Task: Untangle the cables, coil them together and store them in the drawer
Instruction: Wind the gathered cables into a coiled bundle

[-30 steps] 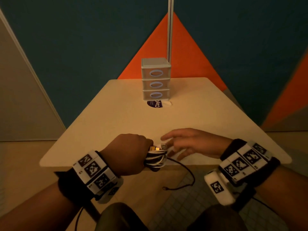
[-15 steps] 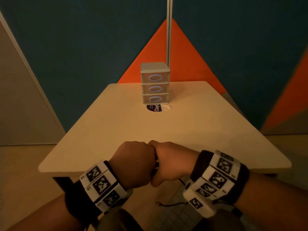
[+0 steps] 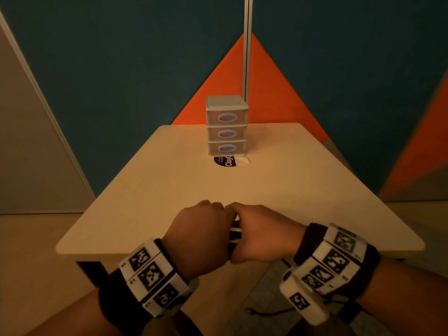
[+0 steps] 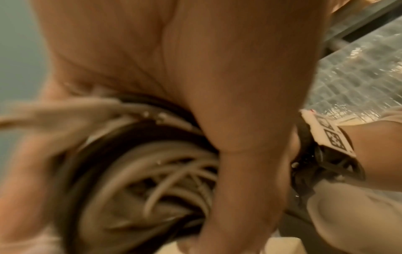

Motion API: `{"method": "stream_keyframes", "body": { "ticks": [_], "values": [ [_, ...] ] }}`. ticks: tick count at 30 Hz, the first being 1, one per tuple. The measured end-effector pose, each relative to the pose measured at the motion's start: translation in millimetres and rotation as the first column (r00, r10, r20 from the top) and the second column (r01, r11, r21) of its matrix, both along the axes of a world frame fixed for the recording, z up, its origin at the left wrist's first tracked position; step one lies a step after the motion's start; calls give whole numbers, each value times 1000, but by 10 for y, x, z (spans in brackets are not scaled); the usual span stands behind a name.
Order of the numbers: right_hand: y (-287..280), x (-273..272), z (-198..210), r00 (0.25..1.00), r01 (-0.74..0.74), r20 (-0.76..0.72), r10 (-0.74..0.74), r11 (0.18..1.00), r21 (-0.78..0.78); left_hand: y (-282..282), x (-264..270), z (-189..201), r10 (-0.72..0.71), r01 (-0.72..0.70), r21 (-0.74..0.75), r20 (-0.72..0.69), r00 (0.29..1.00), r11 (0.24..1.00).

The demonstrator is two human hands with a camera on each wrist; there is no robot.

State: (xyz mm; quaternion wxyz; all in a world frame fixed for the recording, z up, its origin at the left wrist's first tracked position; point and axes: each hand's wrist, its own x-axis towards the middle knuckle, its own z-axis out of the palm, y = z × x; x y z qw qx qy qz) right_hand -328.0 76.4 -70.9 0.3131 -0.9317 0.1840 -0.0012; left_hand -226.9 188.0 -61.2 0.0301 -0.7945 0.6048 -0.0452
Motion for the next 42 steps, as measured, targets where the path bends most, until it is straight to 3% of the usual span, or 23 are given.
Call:
{"method": "stream_keyframes", "body": {
  "ticks": [3,6,8,10,11,13,15,19,22,24,27,30,33,37,39,42],
  "values": [
    [-135,-19,86,999,37,-12,-36,995,92,69,5,94,2,8,-237,40,999,971],
    [-307,-88,86,997,83,-25,-80,939,333,168,92,192,-3,5,-442,5,1000,897],
    [-380,-137,57,994,94,6,-109,877,471,214,207,210,-49,-11,-467,-115,992,884],
    [-415,-175,55,990,99,27,-141,805,584,223,348,166,-94,-57,-426,-326,941,903],
    [-414,-184,65,989,78,45,-138,769,634,211,424,110,-113,-88,-393,-460,881,915],
    [-394,-193,83,988,7,101,-115,694,720,163,547,-20,-136,-127,-304,-711,690,944],
    [-355,-174,71,982,-69,166,-92,640,765,91,583,-125,-206,-47,-266,-837,508,963],
    [-213,-90,24,967,-239,251,48,518,821,22,413,-171,-422,148,-401,-891,167,904],
    [-87,-39,-12,966,-257,233,108,413,874,-2,314,-115,-437,225,-436,-898,-51,871],
    [-75,-17,-24,965,-262,230,129,370,891,-9,279,-101,-441,198,-460,-888,-132,866],
    [-100,-7,44,956,-289,238,169,432,855,-13,293,-120,-482,87,-493,-867,-126,865],
    [-118,-9,55,957,-285,220,191,473,833,-21,331,-142,-494,0,-504,-848,-192,864],
    [-163,-17,-7,965,-262,217,148,485,834,-16,327,-52,-527,-89,-520,-838,-140,850],
    [-287,-106,-73,966,-246,159,206,519,819,1,388,44,-577,-146,-575,-816,32,805],
    [-342,-159,-99,965,-231,114,235,565,792,30,438,77,-550,-149,-574,-817,175,805],
    [-388,-203,-124,979,-162,24,201,705,690,86,487,135,-433,-105,-507,-812,391,855]
  ]
}}
